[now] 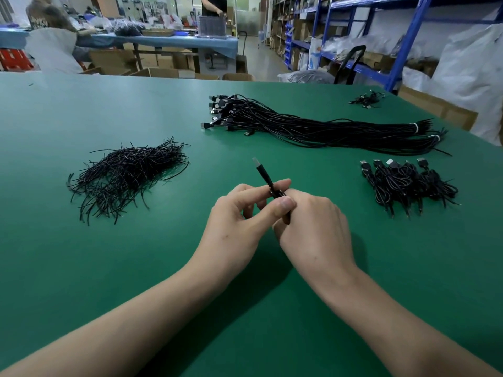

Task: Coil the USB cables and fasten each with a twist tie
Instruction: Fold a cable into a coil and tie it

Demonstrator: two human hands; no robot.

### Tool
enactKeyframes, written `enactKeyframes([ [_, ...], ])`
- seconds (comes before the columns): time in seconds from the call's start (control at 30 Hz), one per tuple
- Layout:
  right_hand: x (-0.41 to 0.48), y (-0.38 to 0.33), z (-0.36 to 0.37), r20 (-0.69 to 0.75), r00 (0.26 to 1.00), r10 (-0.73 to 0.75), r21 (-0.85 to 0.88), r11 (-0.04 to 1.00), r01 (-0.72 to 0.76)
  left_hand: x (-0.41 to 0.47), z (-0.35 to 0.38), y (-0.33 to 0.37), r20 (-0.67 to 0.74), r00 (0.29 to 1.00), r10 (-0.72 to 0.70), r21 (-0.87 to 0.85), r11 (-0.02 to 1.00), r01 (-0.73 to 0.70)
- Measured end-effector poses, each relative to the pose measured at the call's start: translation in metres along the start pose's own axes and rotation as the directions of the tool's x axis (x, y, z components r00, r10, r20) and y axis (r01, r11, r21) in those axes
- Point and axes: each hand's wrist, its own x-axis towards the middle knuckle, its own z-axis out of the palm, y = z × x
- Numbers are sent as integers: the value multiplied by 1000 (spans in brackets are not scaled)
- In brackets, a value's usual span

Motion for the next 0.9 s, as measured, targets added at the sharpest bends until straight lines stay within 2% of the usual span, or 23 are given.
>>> enactKeyframes([
  [0.2, 0, 1, 2, 35, 999, 34, -46, 998, -32, 3, -5, 2, -59, 997, 55, -11, 998, -56],
  [0.37, 2, 0, 1, 45, 999, 18, -29, 999, -17, 3, -4, -1, -18, 1000, -6, -28, 1000, 5],
  [0.6, -1, -3, 2, 86, 996, -32, -9, 999, 33, 4, 0, -7, 8, 1000, 12, -101, 995, -11],
  [0.77, 2, -2, -4, 80, 997, -6, -20, 1000, 8, 2, 5, -6, 35, 998, 50, -33, 998, -49],
  [0.9, 0, -7, -5, 72, 996, -47, -8, 999, 48, 1, 4, -7, -46, 994, 94, -10, 995, -95],
])
